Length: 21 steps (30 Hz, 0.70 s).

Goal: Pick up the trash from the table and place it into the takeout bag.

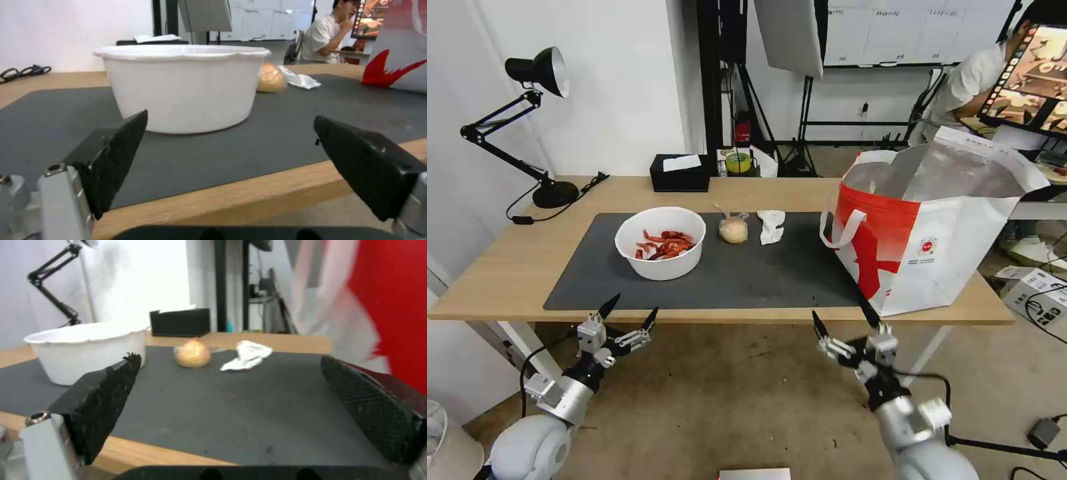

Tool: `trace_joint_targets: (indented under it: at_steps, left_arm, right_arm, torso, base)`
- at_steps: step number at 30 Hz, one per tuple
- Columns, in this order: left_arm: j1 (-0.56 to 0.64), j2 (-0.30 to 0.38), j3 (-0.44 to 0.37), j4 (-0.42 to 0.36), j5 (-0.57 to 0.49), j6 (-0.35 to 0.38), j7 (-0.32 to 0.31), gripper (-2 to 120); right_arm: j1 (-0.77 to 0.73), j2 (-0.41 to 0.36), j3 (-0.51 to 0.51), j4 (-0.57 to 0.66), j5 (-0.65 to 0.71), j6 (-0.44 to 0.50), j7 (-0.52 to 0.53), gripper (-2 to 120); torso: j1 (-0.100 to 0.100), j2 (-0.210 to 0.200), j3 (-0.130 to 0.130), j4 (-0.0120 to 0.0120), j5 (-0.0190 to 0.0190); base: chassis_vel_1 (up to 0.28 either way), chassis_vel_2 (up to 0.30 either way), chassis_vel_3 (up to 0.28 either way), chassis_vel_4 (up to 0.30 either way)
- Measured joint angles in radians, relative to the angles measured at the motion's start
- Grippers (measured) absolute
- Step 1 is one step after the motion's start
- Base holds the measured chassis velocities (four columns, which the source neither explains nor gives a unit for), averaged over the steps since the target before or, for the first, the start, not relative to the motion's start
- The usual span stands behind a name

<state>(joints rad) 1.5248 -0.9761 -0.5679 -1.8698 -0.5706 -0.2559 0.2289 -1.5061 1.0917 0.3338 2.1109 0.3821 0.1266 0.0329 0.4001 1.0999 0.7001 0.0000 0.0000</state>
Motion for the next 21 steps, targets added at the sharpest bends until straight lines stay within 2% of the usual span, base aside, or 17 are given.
trace_joint_targets:
  at_steps: [4,11,21]
  left_arm:
    - [0.008,0.000,-0.008,0.000,0.000,0.000,-0.001,100]
    - [0.019,-0.003,-0.016,0.002,0.000,-0.001,-0.001,100]
    - [0.042,-0.011,-0.036,0.005,0.003,-0.006,-0.002,100]
  right_arm:
    - [0.098,-0.028,-0.067,-0.036,0.015,-0.031,0.008,100]
    - [0.233,-0.035,-0.157,-0.097,0.029,-0.075,0.036,100]
    - [0.464,-0.017,-0.270,-0.196,0.102,-0.168,0.151,100]
  torso:
    - [0.000,0.000,0.000,0.0000,0.0001]
    - [0.000,0.000,0.000,0.0001,0.0000]
    - [0.000,0.000,0.000,0.0000,-0.0001]
  base:
    - [0.000,0.000,0.000,0.000]
    - [0.000,0.000,0.000,0.000]
    - [0.000,0.000,0.000,0.000]
